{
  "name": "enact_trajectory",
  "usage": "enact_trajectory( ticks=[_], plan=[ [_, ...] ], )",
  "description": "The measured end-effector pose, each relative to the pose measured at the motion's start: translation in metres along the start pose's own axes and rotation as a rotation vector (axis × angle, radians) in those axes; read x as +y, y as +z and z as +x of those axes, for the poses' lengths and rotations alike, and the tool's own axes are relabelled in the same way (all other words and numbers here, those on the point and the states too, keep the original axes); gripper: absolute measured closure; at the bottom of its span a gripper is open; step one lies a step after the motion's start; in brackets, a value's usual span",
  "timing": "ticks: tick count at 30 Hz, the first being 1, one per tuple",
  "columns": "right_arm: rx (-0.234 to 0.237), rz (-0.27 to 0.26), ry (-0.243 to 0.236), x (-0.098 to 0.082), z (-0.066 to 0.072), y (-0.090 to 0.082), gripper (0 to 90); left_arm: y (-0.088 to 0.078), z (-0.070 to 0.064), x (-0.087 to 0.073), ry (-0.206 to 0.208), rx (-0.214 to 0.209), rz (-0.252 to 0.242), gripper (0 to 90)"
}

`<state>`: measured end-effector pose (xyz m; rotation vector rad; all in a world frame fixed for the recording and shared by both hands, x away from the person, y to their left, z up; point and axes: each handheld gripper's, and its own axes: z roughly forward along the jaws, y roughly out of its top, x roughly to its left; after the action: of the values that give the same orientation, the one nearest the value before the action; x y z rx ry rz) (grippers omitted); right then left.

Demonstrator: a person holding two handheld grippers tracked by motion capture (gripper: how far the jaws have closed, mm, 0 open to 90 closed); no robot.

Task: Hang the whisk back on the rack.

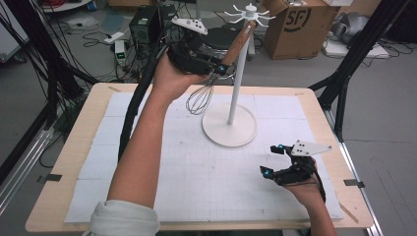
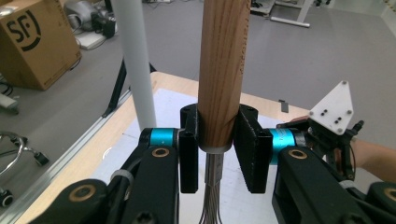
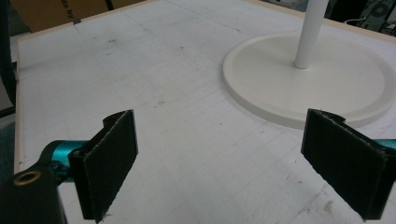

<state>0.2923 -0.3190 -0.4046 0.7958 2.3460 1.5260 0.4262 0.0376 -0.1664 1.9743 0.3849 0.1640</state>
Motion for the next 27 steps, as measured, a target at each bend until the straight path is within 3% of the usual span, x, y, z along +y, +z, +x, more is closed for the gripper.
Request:
enact_trajectory(
  ticks=[11,22,27],
  plan=[
    [0.005,-0.012,0.002,0.000,0.000,-0.001,9.9,0.012,0.009,0.002,-0.028,0.044,0.042,72.2],
    [0.007,-0.009,-0.004,0.001,0.000,-0.001,10.0,0.022,0.008,0.002,-0.032,0.051,0.076,72.2],
    [0.006,-0.011,-0.005,0.001,0.000,-0.001,10.0,0.027,0.009,0.002,-0.032,0.035,0.078,72.2]
  ],
)
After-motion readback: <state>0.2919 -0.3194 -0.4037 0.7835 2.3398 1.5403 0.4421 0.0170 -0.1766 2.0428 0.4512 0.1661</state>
